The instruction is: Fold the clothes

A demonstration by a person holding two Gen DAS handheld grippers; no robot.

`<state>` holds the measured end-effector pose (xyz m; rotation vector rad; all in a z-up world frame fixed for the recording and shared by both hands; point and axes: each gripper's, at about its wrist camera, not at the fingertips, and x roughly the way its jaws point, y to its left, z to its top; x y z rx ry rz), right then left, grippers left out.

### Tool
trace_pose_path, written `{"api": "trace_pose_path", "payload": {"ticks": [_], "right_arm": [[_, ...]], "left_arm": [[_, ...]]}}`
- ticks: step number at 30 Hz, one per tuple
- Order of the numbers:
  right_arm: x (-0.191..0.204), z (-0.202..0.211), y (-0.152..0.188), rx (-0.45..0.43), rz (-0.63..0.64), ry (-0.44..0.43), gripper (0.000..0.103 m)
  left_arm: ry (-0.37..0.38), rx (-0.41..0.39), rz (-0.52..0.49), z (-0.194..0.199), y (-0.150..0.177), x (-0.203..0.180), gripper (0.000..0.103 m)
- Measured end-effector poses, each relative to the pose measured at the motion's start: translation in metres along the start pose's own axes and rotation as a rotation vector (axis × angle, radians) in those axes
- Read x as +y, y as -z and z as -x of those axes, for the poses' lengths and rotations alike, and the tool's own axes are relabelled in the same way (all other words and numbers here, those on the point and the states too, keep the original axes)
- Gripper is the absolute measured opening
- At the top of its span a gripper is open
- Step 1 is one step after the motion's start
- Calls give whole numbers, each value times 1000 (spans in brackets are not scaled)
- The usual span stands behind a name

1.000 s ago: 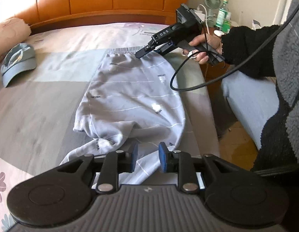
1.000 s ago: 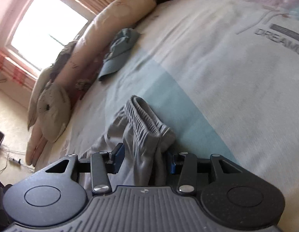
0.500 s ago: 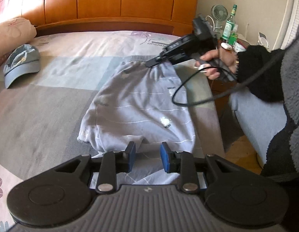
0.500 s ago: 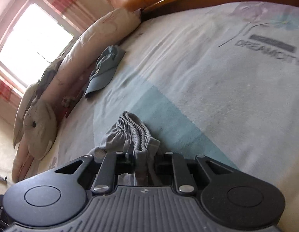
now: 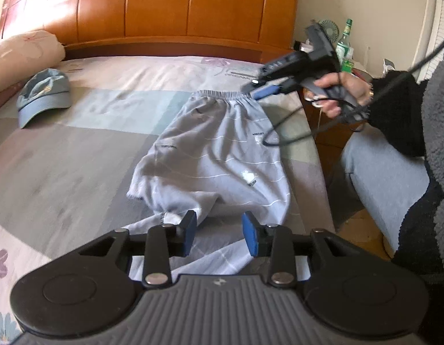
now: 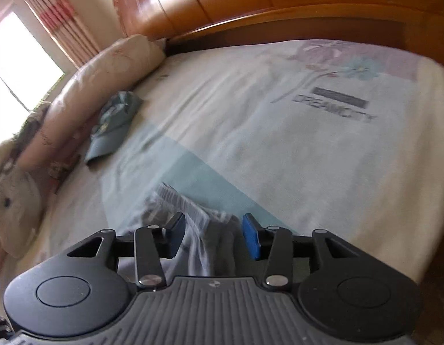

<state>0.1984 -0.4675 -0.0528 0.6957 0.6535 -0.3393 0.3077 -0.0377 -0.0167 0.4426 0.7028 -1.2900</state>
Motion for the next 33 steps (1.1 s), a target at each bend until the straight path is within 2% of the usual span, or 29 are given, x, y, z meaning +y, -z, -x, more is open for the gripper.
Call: {"api": "trace_pose_path", "payload": {"ticks": [3, 5, 8, 11, 16, 18, 20, 24, 25, 26, 28, 31, 33], "right_arm": [[17, 14, 7, -45, 59, -7, 49], [38, 13, 2, -44, 132, -38, 49], [80, -6, -11, -10, 288, -59, 48], [110, -38, -28, 12, 462, -11, 48], [101, -87, -49, 138, 551, 5, 48], [96, -100, -45, 205, 597, -4, 48], [93, -104, -36, 233, 640, -13, 50], [89, -103, -23, 217, 698, -43, 51], [91, -103, -22, 218, 709, -49, 48], [93, -103, -21, 219, 719, -55, 31], [98, -102, -22, 205, 738, -46, 26], [103, -104, -30, 133, 711, -42, 26], [105, -112, -32, 138, 691, -24, 31]], "left_arm": [[-8, -18, 2, 8, 5, 1, 36], [-22, -26, -2, 12, 8, 1, 36], [-47, -38, 13, 19, 13, 1, 36], [-72, -45, 21, 30, 20, -3, 36], [-100, -42, 50, 42, 32, -6, 36], [-112, -34, 71, 43, 35, -5, 36], [-116, -32, 79, 43, 35, -5, 36], [-111, -27, 82, 38, 32, -4, 37], [-110, -26, 79, 36, 30, -4, 37], [-108, -25, 75, 34, 28, -3, 37], [-103, -31, 65, 33, 25, -4, 37], [-96, -37, 56, 31, 21, -4, 37], [-94, -37, 52, 30, 21, -4, 37]]}}
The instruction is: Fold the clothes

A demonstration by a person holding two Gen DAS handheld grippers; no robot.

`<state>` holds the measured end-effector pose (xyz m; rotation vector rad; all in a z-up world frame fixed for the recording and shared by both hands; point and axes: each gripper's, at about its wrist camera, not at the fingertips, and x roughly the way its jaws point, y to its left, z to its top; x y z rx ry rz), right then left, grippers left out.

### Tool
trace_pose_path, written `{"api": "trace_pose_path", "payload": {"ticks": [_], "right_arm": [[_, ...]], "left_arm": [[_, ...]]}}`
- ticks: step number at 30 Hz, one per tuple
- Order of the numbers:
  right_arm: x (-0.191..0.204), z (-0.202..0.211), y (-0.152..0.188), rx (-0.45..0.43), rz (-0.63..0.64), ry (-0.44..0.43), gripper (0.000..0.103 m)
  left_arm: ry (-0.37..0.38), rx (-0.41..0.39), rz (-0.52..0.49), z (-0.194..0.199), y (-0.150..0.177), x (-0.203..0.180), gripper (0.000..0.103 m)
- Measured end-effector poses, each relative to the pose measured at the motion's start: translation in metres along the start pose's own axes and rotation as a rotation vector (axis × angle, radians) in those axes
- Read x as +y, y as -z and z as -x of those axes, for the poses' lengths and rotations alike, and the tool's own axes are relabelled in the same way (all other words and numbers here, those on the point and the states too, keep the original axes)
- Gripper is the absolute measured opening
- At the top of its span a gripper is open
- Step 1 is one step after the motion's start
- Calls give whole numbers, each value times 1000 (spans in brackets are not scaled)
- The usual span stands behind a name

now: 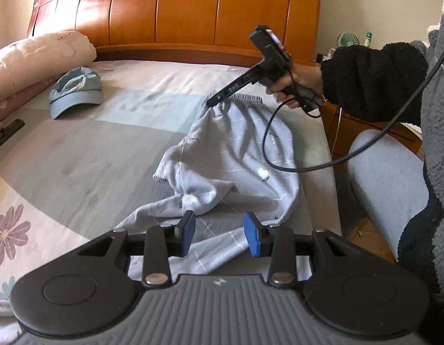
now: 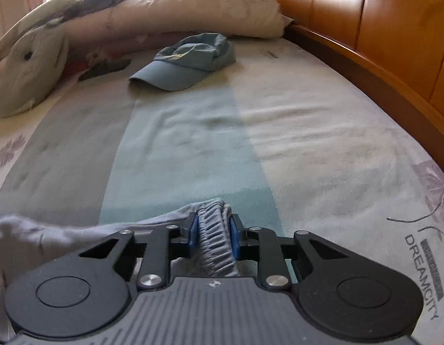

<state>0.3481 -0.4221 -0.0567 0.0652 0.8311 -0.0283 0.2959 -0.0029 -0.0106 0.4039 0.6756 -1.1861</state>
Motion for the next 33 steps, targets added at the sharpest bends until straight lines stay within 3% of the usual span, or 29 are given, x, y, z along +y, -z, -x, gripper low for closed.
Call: {"api": "trace_pose_path", "payload": {"ticks": [2, 7, 11, 13, 16, 21, 24, 30, 33], "right_arm": [[3, -2, 0, 28, 4, 29, 35], [18, 45, 3, -31, -31, 123, 53], [41, 78, 29, -12, -107, -14, 65], [50, 78, 47, 42, -143, -43, 65], [60, 64, 78, 147, -175, 32, 66], [86, 85, 82, 121, -204, 131, 67], [115, 94, 78, 110, -141, 117, 72], [137, 74, 82, 197, -74, 126, 73], [138, 68, 94, 206, -57, 144, 87]], "left_arm": [[1, 0, -5, 0, 1, 1, 39], [-9, -12, 16, 3, 5, 9, 45], [-71, -6, 54, 1, 8, 15, 52], [-96, 11, 67, -2, 9, 19, 54], [-129, 37, 79, -1, 15, 20, 63], [-124, 44, 85, 7, 34, 20, 70], [-117, 40, 85, 13, 44, 18, 71], [-148, 15, 171, 35, 62, 19, 76], [-174, 16, 247, 44, 69, 22, 76]]}}
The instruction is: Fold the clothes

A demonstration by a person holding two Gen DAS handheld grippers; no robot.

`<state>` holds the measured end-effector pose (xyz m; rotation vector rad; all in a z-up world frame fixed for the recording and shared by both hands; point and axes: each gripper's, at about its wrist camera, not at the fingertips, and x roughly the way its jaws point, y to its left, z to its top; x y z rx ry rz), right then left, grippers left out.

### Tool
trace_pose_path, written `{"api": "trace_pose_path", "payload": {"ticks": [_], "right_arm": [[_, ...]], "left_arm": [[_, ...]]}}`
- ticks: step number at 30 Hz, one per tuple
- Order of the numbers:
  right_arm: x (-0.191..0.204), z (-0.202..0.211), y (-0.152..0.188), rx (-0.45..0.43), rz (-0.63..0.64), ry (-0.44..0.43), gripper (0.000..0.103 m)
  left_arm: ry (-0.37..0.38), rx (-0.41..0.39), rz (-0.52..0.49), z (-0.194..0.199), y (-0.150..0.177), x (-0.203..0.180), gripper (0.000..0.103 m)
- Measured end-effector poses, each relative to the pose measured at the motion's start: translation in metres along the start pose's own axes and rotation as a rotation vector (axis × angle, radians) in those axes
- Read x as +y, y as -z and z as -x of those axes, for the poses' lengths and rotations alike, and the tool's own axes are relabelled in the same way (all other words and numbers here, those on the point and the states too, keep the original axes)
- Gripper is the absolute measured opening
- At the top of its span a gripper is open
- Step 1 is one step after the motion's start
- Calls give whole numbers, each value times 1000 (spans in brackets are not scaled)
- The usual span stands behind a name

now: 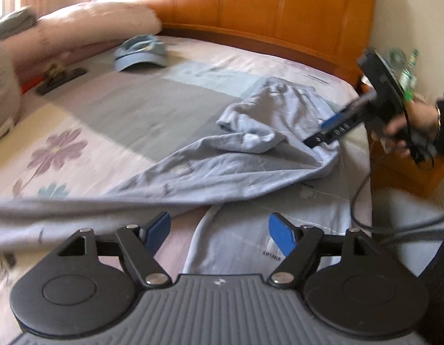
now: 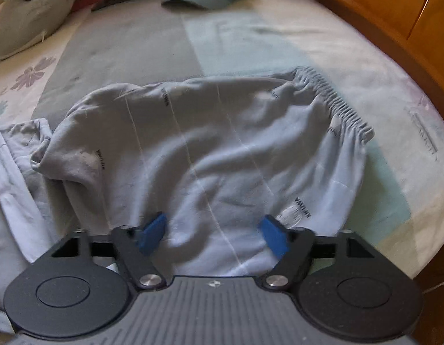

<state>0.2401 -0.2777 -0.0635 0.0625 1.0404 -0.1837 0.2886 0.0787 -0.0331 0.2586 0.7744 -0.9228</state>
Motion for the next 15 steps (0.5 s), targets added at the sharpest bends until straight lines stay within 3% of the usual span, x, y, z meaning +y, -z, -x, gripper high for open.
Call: {"api": "trace_pose_path", "payload": {"ticks": [7, 12, 15], "right_arm": [[-6, -5, 4, -26, 6, -33, 102], [-10, -5, 15, -101, 39, -76, 103], [-14, -2, 17, -122, 72, -115, 103]], "left_arm": [[-102, 29, 147, 13, -18, 3, 76], [-158, 38, 177, 20, -36, -15, 83], [-184, 60, 271, 10, -40, -22, 83]]}}
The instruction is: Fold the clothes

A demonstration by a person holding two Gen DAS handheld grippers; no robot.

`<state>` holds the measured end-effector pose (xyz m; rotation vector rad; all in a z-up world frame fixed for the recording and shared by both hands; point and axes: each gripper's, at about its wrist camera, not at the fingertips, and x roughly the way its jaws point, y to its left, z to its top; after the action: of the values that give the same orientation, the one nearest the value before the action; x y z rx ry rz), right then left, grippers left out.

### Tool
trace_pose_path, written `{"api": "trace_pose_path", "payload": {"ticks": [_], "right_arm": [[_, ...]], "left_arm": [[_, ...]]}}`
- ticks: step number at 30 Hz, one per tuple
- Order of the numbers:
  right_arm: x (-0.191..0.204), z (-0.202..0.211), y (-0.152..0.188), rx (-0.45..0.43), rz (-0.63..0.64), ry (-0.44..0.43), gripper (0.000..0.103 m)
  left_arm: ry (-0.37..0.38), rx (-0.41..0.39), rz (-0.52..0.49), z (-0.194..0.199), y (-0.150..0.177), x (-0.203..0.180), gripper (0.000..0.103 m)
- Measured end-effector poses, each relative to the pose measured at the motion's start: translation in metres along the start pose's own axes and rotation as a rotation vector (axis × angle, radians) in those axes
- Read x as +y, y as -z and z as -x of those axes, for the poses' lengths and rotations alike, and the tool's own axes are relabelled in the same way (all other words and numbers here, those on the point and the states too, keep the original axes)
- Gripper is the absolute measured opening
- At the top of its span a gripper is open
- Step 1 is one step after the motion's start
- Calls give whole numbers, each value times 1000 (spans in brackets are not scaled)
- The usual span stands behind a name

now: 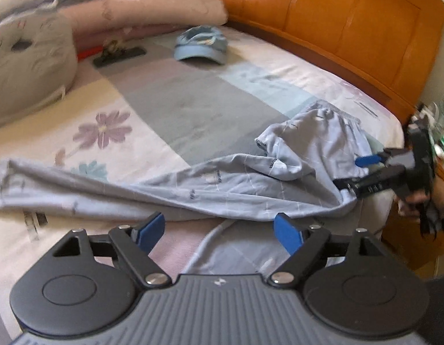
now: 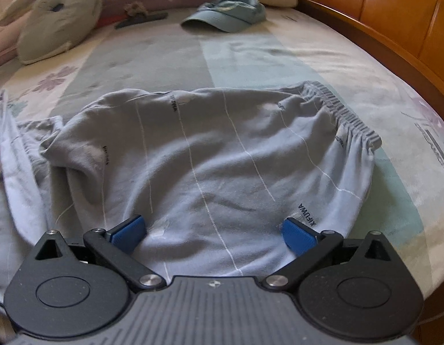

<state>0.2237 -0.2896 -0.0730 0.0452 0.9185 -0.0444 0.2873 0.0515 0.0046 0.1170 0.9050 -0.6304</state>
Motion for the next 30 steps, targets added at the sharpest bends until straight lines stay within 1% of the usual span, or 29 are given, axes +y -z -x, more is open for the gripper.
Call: {"api": "trace_pose_path", "payload": {"ticks": [2, 5, 8, 11, 13, 14, 15, 17, 20, 23, 25, 30], "right_arm": [[-5, 4, -1, -12, 6, -44, 103], [-16, 11, -8, -56, -1, -137, 103], [-21, 11, -20, -86, 27, -217, 103], [-23, 1, -27, -77, 49, -301, 103], [-23, -9, -26, -53, 54, -342, 103], [-23, -14, -24, -42, 58, -353, 103], [-22, -17, -22, -50, 75, -355, 103], [-18, -18, -18, -71, 134, -353, 103], [-14, -18, -14, -89, 194, -349, 103], [-15, -19, -11, -106, 208, -357, 103], [-16, -18, -10, -109, 205, -357, 103], [-17, -18, -9, -118, 194, -353, 103]], "left_arm": [[-6, 1, 82, -6, 2, -6, 83], [-4, -15, 211, -17, 8, -10, 84], [37, -36, 401, -35, 17, -7, 83], [65, -46, 579, -52, 26, -2, 83], [81, -82, 670, -60, 35, 3, 83], [86, -101, 716, -62, 38, 6, 83], [90, -119, 762, -63, 41, 9, 83], [99, -169, 830, -62, 44, 15, 83], [109, -238, 903, -63, 44, 27, 83], [152, -231, 992, -80, 46, 42, 84], [168, -237, 1018, -83, 45, 45, 91], [193, -258, 1072, -90, 41, 50, 92]]}}
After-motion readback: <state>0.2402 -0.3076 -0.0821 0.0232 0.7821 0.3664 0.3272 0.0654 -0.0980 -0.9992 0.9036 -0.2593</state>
